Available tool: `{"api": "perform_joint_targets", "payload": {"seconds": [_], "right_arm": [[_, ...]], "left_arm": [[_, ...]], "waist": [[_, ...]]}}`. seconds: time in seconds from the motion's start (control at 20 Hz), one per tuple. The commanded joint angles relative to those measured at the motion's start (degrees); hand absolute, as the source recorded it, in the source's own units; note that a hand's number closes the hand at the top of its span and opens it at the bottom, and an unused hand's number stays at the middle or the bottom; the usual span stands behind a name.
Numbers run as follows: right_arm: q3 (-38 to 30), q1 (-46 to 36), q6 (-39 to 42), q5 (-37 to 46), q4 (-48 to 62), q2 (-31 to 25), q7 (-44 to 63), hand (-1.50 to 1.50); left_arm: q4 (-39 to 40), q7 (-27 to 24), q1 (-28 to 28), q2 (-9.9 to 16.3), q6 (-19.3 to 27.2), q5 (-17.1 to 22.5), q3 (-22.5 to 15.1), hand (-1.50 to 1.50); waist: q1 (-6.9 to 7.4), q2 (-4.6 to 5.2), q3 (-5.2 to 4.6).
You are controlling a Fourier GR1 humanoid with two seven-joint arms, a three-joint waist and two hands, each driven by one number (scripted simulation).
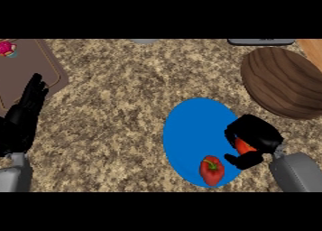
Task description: Pick the tomato from the plate and place it in the bowl
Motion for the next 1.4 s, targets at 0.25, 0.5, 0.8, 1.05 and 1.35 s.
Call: {"api": "perform_joint_targets", "payload": {"seconds": [0.25,0.5,0.8,1.05,1.35], "right_arm": [[-12.78,7.19,2.27,-8.73,-25.7,-8.12,0.78,1.5],[-24.42,6.52,2.07,-20.04,-32.97,-3.64,4.91,1.5],[-36.7,1.78,14.19,-32.19,-34.4,-8.68,11.42,1.5],[-38.32,-5.33,13.37,-32.42,-20.61,-11.22,9.42,1.5],[-31.81,-16.03,6.68,-26.93,-2.66,-8.61,6.88,1.5]], "left_arm": [[-2.52,2.36,1.96,1.65,-1.45,1.1,1.55,0.0],[-2.22,1.02,2.3,1.12,-1.43,1.51,1.95,0.0],[-2.87,3.15,-0.29,0.49,-1.09,0.37,0.48,0.0],[-1.49,-2.51,2.71,-1.86,-0.37,-1.28,-0.46,0.0],[0.68,-1.7,-0.78,-3.17,0.65,-3.19,-2.29,0.0]], "waist": [[-1.25,-0.53,0.07],[-1.2,-0.35,0.1],[0.17,0.19,0.13],[0.84,0.38,0.14],[1.54,0.7,0.16]]}}
